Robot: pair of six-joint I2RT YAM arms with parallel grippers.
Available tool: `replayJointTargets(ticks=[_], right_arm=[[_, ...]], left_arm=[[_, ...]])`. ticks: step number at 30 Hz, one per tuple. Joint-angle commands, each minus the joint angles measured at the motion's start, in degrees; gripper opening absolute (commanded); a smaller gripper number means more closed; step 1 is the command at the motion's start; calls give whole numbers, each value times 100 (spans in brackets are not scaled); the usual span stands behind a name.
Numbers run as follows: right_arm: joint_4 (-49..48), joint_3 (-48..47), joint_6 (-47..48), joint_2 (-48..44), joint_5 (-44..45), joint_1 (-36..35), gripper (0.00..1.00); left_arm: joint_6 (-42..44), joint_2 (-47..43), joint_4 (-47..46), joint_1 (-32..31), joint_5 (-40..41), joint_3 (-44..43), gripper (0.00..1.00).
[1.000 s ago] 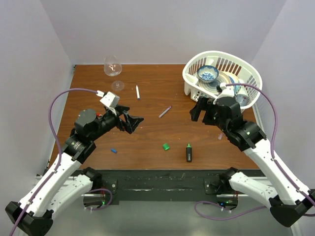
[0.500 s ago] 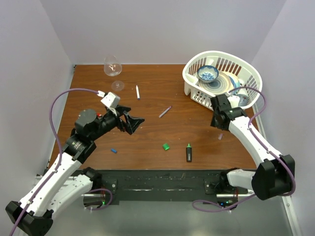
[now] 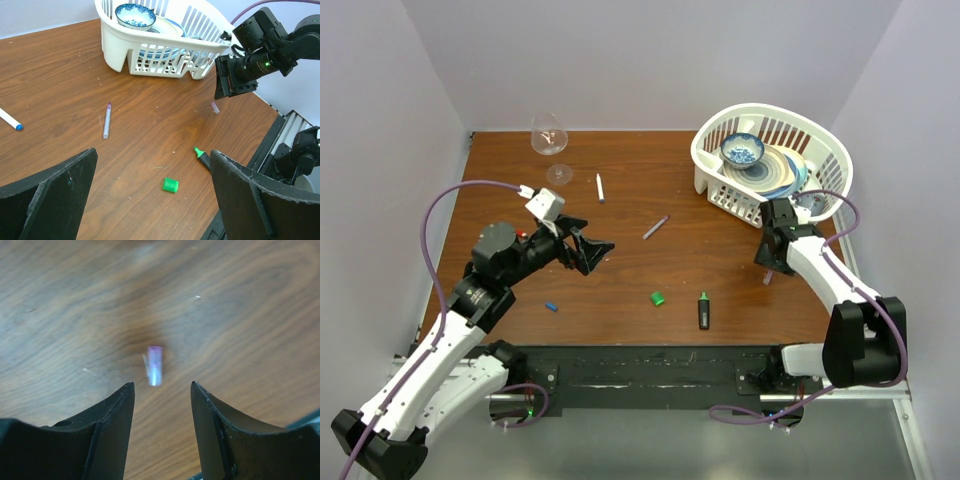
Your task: Insert the pens into the pen caps
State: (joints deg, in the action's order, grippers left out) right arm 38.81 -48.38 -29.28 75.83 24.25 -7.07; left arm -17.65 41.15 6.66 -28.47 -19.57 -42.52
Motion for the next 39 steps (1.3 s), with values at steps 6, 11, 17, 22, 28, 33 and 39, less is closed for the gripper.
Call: replayJointTargets(ticks=[6,11,17,22,28,33,39], right_arm=[[-514,110,326,37,-535,-5,52],[-480,31,361,-112,-746,4,52],[-664,-66,-286,-279,-1484,-101,51],[-559,-777,-1386,106,-975,-1287,48],[-286,-1981,-2547,1205,-186,-2157,45],[64,-3183,-3075,2468,194,-2606,45],[434,-4344,-3303,3595,387,-2730,44]], left_arm=[[-221,218,133,8,1164,-159,98],[-755,473,626,8,2773,-309,95],[-732,596,521,17,2968,-318,95],[-679,561,530,26,2995,-292,95],[-494,228,600,26,2801,-213,95],[-432,-10,425,26,2617,-90,96],[-345,-71,477,26,2529,-133,96]])
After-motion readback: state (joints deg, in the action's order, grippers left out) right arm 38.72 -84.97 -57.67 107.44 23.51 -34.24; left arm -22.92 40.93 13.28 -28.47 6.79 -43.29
